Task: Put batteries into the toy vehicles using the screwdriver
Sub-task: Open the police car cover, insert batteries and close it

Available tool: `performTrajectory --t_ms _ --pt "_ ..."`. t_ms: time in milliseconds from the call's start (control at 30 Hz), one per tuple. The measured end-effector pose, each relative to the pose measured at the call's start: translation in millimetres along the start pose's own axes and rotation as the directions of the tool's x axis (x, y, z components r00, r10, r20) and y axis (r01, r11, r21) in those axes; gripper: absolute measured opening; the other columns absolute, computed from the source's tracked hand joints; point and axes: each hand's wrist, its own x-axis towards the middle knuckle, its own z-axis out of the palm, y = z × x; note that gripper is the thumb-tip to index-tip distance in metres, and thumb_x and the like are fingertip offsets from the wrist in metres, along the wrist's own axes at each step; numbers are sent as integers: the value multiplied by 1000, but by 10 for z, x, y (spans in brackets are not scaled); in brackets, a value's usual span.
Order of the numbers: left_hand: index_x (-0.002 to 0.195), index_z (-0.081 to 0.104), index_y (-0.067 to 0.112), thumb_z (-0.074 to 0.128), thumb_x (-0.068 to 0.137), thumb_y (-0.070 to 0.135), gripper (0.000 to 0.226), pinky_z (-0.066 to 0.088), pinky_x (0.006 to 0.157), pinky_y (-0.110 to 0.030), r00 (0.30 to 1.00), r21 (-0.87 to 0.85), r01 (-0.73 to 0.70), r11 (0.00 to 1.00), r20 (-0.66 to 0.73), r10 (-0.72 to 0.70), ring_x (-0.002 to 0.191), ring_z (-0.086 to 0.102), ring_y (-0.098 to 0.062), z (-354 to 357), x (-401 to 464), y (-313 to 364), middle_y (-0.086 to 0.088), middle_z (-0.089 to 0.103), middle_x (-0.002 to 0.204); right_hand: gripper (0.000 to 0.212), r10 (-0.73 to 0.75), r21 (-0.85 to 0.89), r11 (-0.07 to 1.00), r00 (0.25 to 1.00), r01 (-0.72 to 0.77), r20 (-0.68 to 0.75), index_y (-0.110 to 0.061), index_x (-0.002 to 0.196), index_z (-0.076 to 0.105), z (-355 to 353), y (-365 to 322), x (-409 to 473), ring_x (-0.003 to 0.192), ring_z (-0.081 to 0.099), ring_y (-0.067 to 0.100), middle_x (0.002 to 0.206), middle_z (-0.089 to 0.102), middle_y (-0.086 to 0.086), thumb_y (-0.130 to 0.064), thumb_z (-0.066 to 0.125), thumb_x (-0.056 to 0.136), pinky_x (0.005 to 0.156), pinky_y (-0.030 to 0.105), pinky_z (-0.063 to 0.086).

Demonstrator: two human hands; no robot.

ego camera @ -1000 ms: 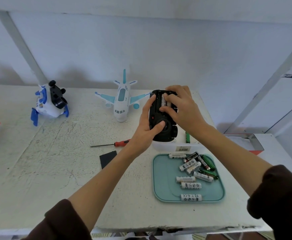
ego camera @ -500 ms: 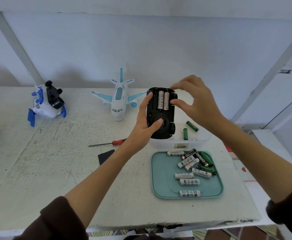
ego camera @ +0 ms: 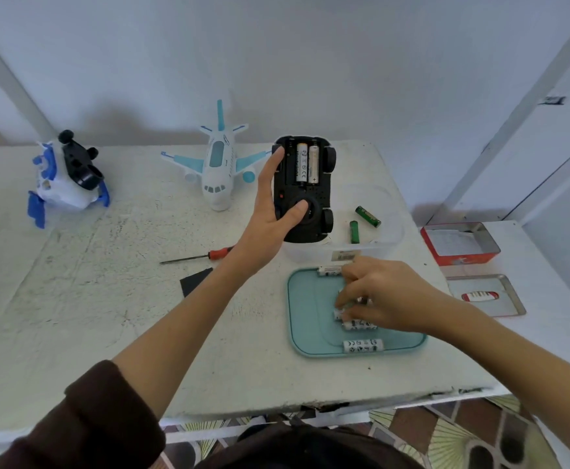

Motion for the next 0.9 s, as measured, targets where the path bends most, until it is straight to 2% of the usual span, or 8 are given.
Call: performTrajectory --t_ms 100,233,300,400,533,733,833,900 --pt "141 21 30 47 97 -3 60 46 95 -17 1000 3 -2 1000 -1 2 123 50 -5 -1 5 -5 5 39 140 12 6 -32 999 999 -5 39 -29 68 73 46 -15 13 59 48 9 60 46 -12 -36 65 61 36 19 27" --pt "140 22 32 47 97 -2 60 46 94 -17 1000 -3 -2 1000 5 2 123 51 -4 -4 2 2 2 39 143 8 8 -66 998 999 -6 33 -32 59 71 68 -35 70 56 50 10 61 30 -17 -37 66 56 45 9 4" --pt "140 22 32 47 97 -2 61 46 93 -16 1000 -3 -5 1000 6 5 127 49 -9 -8 3 0 -2 35 148 6 8 -99 995 999 -4 39 -33 55 68 65 -66 105 55 50 8 59 33 -16 -37 65 54 48 8 0" --pt "141 22 32 48 97 -1 61 46 94 -17 1000 -7 -11 1000 10 11 130 47 -15 -11 6 -4 -7 32 152 7 6 -21 1000 999 -5 50 -26 60 69 65 -87 110 63 44 2 62 46 -13 -31 66 57 46 5 10" --pt "140 22 34 49 97 0 62 47 92 -16 1000 -10 -5 1000 5 5 128 48 -12 -14 4 4 -5 36 149 22 107 280 956 992 -85 -64 -20 74 70 -62 -127 151 65 40 4 69 46 -9 -39 60 73 49 24 40" --pt "143 20 32 49 96 0 64 47 90 -14 1000 -28 1 1000 -12 -1 125 50 -5 -5 -5 -2 1 39 145 14 372 744 667 881 -34 -293 -18 83 65 -561 -240 378 68 50 7 78 51 -8 -30 62 78 63 15 43" --pt "141 22 33 49 97 0 62 48 88 -15 1000 -43 6 999 -18 -7 124 51 -4 0 -10 -3 7 41 142 11 469 899 428 828 93 -309 -14 88 60 -768 -233 562 83 64 21 89 60 1 -23 62 83 72 25 51" --pt "140 23 35 49 97 1 62 48 87 -14 1000 -45 13 999 -19 -14 119 54 -1 7 -10 7 17 42 135 8 489 939 322 829 120 -273 -7 92 53 -900 -241 681 77 68 30 86 64 6 -14 56 90 68 37 57"
